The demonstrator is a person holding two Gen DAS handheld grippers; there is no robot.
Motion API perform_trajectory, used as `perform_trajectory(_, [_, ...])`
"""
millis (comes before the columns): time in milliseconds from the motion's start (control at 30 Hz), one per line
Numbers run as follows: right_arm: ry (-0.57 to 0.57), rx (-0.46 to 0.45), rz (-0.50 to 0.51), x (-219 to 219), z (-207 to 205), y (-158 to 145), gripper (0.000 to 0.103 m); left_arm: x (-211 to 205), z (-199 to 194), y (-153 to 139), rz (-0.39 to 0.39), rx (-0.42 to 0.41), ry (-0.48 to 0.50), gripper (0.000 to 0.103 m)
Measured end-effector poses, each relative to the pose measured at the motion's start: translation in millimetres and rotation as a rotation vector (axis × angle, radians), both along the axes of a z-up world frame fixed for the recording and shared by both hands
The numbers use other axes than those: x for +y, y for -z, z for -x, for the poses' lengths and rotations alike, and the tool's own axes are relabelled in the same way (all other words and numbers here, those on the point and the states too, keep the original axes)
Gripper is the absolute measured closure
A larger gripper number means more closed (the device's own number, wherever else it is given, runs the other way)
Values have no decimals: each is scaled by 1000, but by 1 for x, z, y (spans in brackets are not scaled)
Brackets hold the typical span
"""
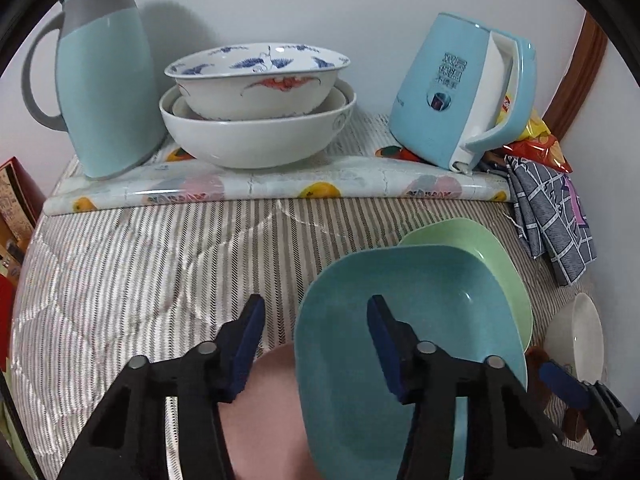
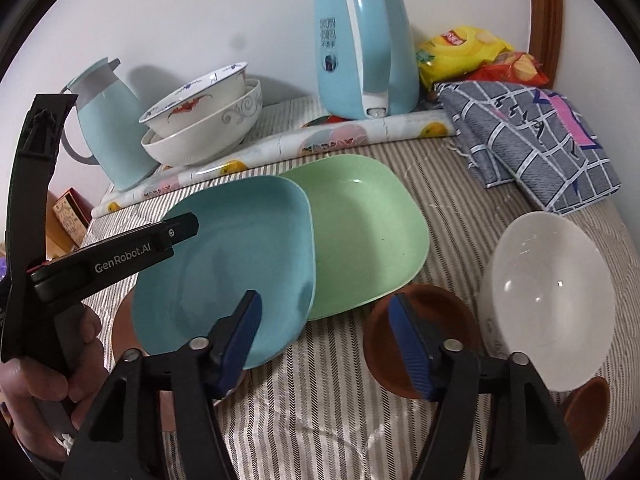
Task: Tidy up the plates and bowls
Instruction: 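Move both tools forward to the rim of the light-blue plate, then close both tools on the light-blue plate rim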
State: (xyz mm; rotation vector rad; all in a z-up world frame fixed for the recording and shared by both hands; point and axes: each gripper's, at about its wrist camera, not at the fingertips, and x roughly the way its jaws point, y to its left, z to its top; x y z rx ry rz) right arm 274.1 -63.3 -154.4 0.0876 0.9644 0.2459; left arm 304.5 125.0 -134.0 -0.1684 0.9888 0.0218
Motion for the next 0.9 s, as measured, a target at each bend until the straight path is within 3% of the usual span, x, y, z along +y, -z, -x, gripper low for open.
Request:
perform_trajectory(233, [-7, 31, 8, 8, -7, 10, 63, -4, 0, 5, 20, 11, 13, 76])
perform_trajectory(400, [1, 28, 14, 9, -7, 14, 88, -7, 8, 3, 24, 7, 17, 88])
perform_trajectory(533, [14, 16, 28, 8, -6, 13, 91, -3, 16, 0, 35, 6, 12, 93])
perform_trajectory(900, [11, -36, 9, 6, 21, -11, 93, 2, 49, -27, 40, -51, 0, 93])
